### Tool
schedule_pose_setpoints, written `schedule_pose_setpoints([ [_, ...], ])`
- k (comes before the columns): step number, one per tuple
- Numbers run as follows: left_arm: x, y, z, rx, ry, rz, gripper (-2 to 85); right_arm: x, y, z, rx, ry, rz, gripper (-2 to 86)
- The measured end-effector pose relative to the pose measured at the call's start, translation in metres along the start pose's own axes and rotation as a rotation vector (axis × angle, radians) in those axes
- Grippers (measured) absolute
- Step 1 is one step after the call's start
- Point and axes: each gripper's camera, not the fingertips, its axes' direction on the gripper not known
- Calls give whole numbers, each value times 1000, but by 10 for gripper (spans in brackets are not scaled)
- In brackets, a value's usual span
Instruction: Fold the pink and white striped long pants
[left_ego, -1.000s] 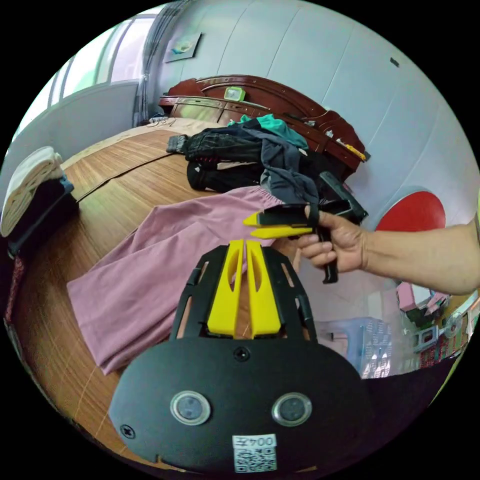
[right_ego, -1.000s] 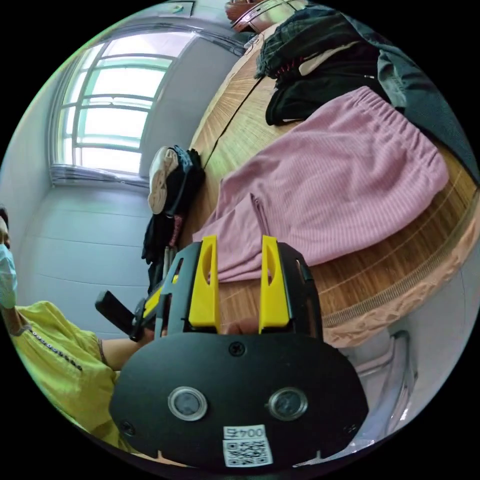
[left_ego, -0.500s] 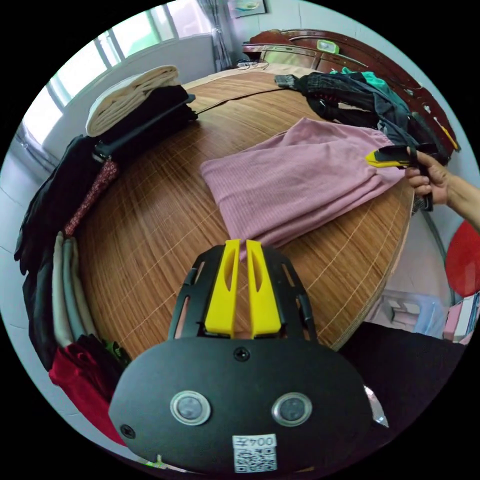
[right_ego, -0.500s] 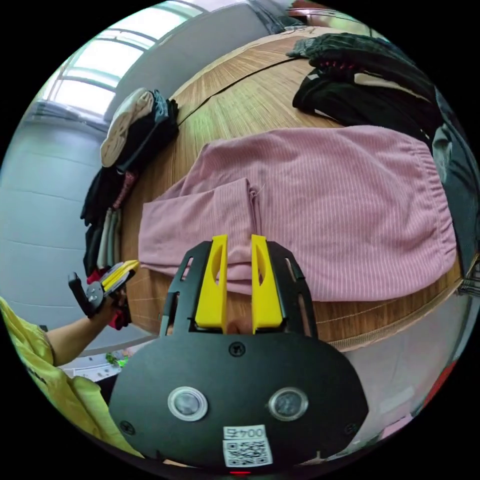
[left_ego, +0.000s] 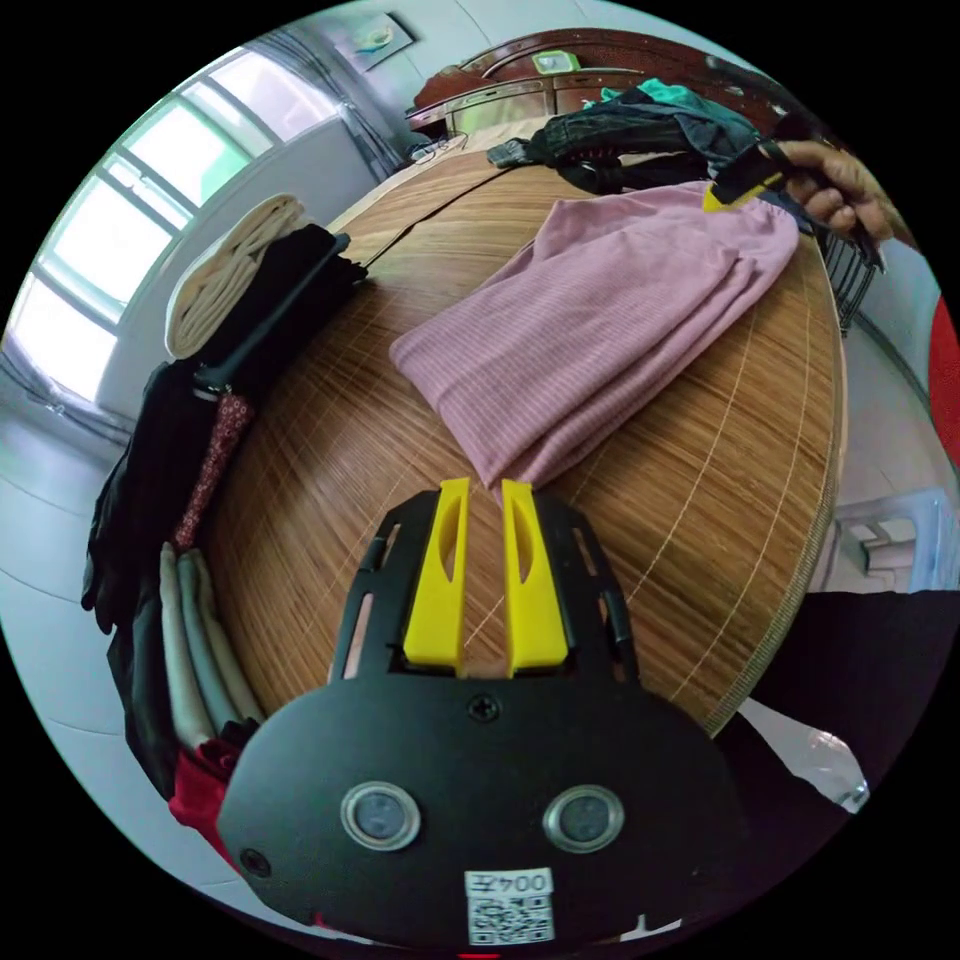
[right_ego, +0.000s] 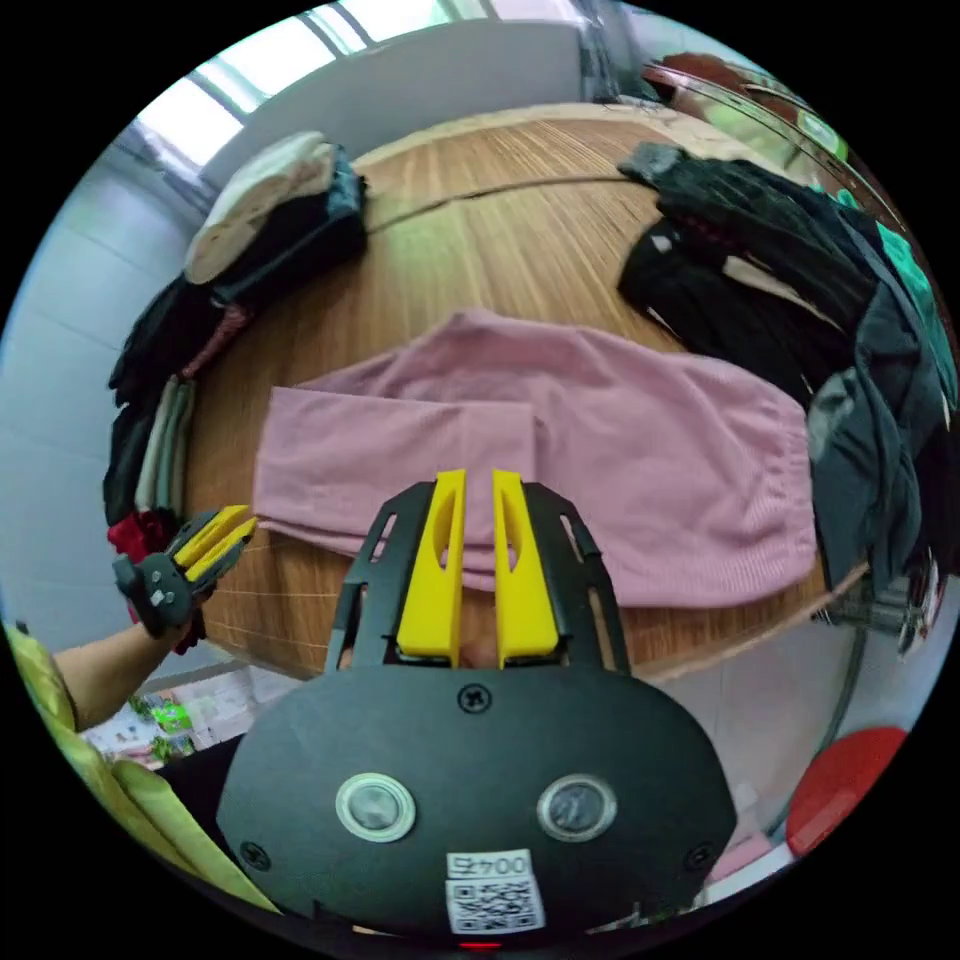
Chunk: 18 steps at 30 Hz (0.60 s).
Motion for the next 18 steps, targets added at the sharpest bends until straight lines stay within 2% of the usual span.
schedule_pose_setpoints([
  [3,-10,11,15,0,22,-11,57,-59,-59,16,-16,-104,-178,77],
  [6,-21,21,25,8,39,-18,52,-120,-132,56,-130,-207,-317,76],
  [9,-23,31,34,8,21,45,33,-173,-199,105,-277,-205,-414,72],
  [13,-30,43,41,4,-16,85,23,-208,-267,162,-491,-251,-411,52],
  [18,-47,63,41,17,-54,90,18,-226,-298,203,-685,-248,-434,41],
])
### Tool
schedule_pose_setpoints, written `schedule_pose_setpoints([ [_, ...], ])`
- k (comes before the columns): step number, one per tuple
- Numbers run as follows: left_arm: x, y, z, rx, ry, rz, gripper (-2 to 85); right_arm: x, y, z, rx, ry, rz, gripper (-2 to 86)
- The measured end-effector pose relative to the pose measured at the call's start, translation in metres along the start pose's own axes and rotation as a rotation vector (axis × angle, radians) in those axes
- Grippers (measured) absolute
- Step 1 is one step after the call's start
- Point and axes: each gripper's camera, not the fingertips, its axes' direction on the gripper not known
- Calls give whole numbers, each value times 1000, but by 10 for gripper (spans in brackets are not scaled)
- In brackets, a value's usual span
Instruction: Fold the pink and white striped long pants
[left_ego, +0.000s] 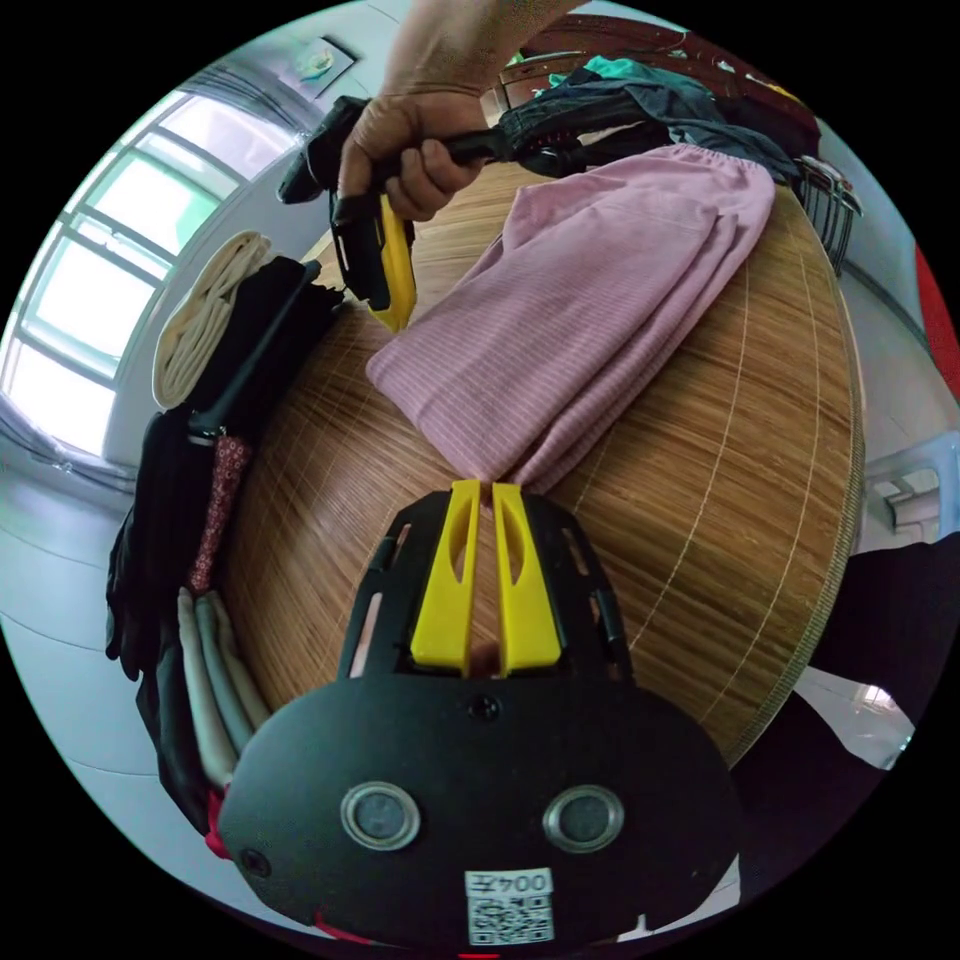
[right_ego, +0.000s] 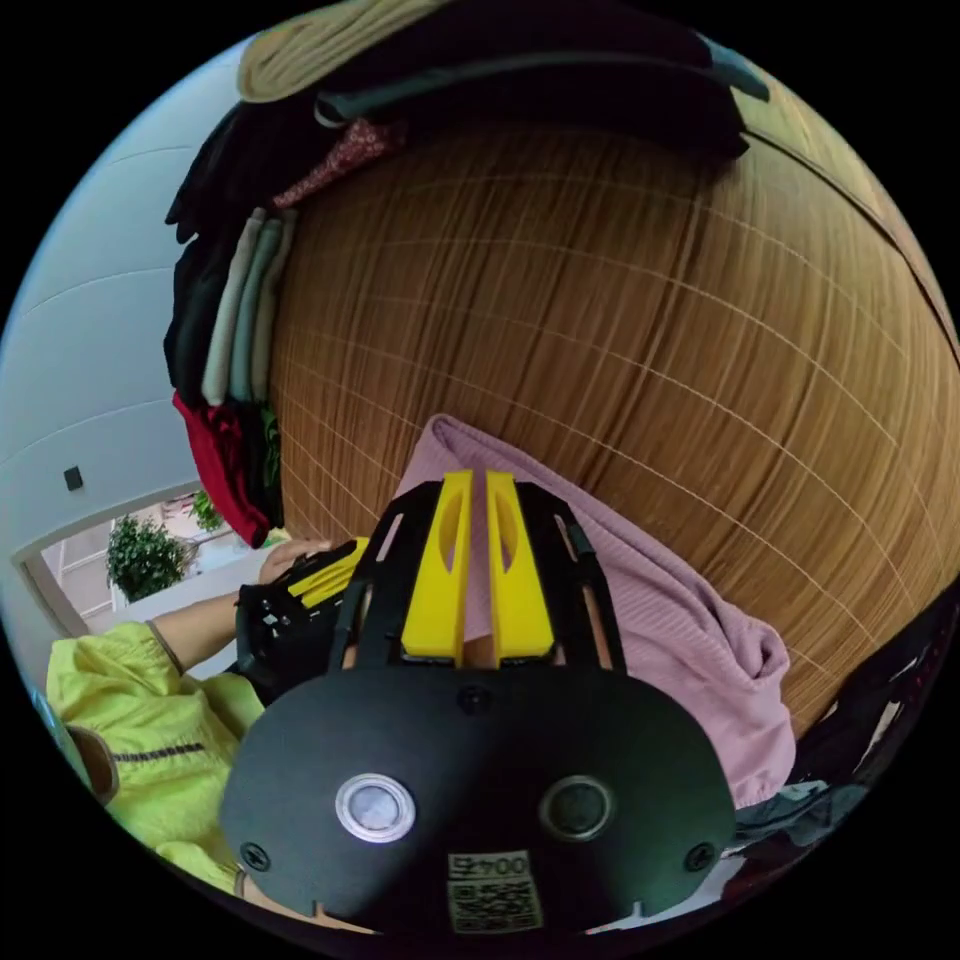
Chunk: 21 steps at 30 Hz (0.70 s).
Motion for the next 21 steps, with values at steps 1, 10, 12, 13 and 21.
schedule_pose_setpoints([
  [1,-3,2,0,2,0,-2,18,-4,-8,1,-29,-10,-23,41],
  [10,-45,36,-10,54,-31,40,15,-51,-43,-8,-103,152,-209,8],
  [12,-61,45,-17,66,-15,46,15,-52,-43,-25,-14,211,-160,0],
  [13,-64,48,-18,69,-16,52,15,-47,-41,-35,39,164,-100,-3],
  [21,-113,74,-41,105,-70,88,17,-45,-22,-58,113,-105,-104,21],
])
